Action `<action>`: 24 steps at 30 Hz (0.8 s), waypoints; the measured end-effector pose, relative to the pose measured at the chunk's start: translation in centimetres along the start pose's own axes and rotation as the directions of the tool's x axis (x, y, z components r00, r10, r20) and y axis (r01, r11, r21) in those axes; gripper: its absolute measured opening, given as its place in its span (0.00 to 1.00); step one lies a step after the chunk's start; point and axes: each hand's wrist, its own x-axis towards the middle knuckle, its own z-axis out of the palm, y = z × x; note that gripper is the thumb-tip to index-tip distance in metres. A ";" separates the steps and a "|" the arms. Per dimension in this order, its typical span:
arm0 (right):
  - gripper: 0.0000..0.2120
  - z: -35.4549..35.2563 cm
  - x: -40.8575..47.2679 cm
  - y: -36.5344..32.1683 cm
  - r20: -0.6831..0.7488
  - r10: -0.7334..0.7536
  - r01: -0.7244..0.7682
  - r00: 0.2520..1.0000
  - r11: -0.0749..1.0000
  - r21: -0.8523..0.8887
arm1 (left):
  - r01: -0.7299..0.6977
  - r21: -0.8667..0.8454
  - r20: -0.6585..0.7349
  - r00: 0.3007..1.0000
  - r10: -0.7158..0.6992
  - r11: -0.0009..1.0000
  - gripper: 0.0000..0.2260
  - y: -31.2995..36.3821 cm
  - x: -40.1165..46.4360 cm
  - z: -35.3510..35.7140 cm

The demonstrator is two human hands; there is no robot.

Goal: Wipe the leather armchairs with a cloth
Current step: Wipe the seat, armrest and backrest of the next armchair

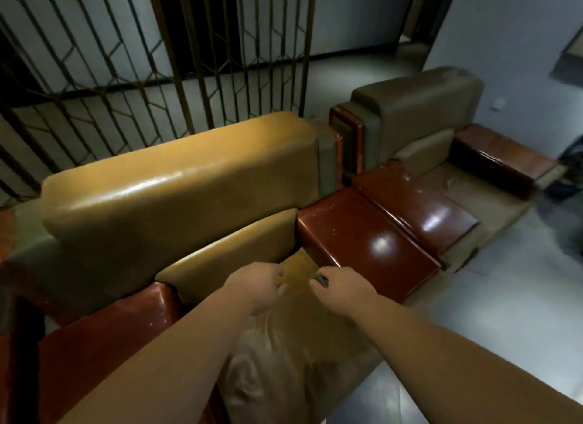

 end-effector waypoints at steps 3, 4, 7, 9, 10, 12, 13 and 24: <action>0.17 0.5 -3.1 2.0 -0.026 0.078 -0.078 0.997 0.997 0.014 | -0.069 0.034 -0.015 0.997 0.069 0.997 0.19 1.9 -1.5 0.0; 0.16 0.6 -4.1 2.7 -0.024 0.106 -0.105 0.994 0.994 0.038 | -0.069 0.034 -0.007 0.998 0.069 0.997 0.19 2.5 -1.8 0.3; 0.15 1.1 -7.1 4.6 -0.034 0.137 -0.135 0.990 0.990 0.052 | -0.076 0.035 0.055 0.996 0.074 0.996 0.21 4.3 -3.1 1.5; 0.14 1.2 -9.1 5.8 -0.048 0.137 -0.136 0.989 0.990 0.028 | -0.095 0.062 0.097 0.991 0.088 0.994 0.21 5.9 -3.9 2.2; 0.14 1.2 -10.1 6.7 -0.056 0.142 -0.141 0.988 0.990 0.024 | -0.104 0.069 0.107 0.990 0.096 0.992 0.21 7.0 -4.1 2.6; 0.14 1.3 -11.6 8.4 -0.064 0.161 -0.160 0.985 0.987 0.019 | -0.121 0.074 0.117 0.987 0.112 0.990 0.21 9.0 -4.2 2.9; 0.14 1.1 -12.7 9.7 -0.071 0.177 -0.176 0.982 0.984 0.022 | -0.138 0.083 0.123 0.984 0.127 0.987 0.20 10.6 -4.2 3.2; 0.13 -4.2 -20.2 30.3 -0.173 0.295 -0.290 0.940 0.956 0.055 | -0.247 0.034 0.202 0.951 0.236 0.968 0.12 33.7 0.3 6.7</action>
